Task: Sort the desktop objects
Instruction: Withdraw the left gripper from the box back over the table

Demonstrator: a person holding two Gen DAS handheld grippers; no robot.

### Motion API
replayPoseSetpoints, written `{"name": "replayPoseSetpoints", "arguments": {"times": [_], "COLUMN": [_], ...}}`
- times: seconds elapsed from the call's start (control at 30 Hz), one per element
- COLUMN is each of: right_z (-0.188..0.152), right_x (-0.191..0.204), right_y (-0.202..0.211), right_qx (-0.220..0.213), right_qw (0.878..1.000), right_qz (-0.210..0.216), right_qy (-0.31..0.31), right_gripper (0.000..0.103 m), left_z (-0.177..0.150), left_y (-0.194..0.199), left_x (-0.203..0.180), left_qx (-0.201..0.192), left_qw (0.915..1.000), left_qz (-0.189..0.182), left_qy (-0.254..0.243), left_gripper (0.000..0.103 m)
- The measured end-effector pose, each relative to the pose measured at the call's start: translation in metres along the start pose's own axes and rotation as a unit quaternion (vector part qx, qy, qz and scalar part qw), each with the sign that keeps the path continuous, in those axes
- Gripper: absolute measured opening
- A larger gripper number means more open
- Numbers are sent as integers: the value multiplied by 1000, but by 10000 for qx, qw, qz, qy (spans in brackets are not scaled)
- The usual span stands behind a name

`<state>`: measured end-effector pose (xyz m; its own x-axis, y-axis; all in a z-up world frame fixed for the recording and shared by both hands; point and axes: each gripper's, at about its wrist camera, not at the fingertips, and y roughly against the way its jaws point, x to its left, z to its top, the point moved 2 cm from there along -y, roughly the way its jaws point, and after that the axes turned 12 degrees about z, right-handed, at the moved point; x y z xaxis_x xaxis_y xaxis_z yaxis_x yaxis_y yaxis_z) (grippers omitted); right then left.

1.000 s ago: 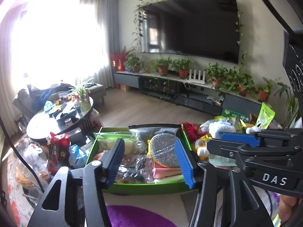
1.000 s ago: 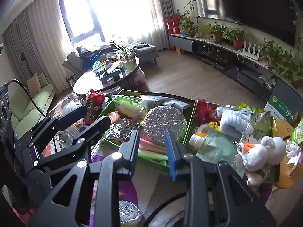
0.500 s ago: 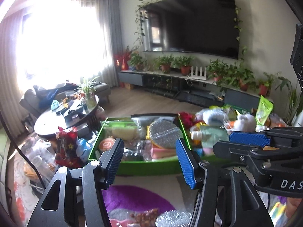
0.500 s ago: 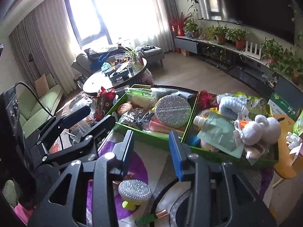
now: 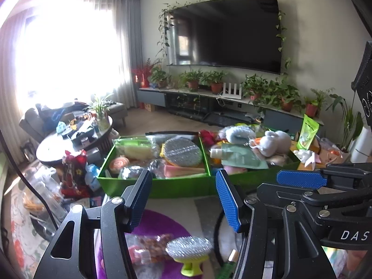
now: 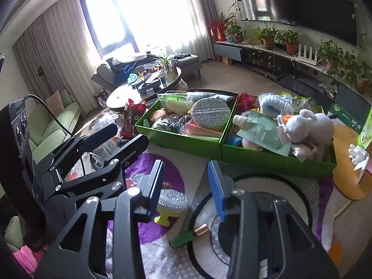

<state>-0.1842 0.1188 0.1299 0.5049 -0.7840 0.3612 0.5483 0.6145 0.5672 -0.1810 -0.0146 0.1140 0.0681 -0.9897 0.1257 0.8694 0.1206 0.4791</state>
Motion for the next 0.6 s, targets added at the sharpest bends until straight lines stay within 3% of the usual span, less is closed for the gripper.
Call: {"name": "replayPoseSetpoints", "arguments": {"times": [0.4, 0.6], "right_z": [-35, -50], "right_x": [-4, -8], "right_y": [26, 41], "right_qx": [15, -49], "right_qw": [10000, 9999], "right_qz": [2, -102], "right_qy": [-75, -59], "right_gripper": [42, 49], "left_z": [-20, -29], "left_y": [27, 41], "left_x": [-19, -28], "left_qx": [30, 41], "left_qw": [10000, 9999], "left_qz": [-39, -130], "left_qy": [0, 51], "left_gripper": [58, 58]}}
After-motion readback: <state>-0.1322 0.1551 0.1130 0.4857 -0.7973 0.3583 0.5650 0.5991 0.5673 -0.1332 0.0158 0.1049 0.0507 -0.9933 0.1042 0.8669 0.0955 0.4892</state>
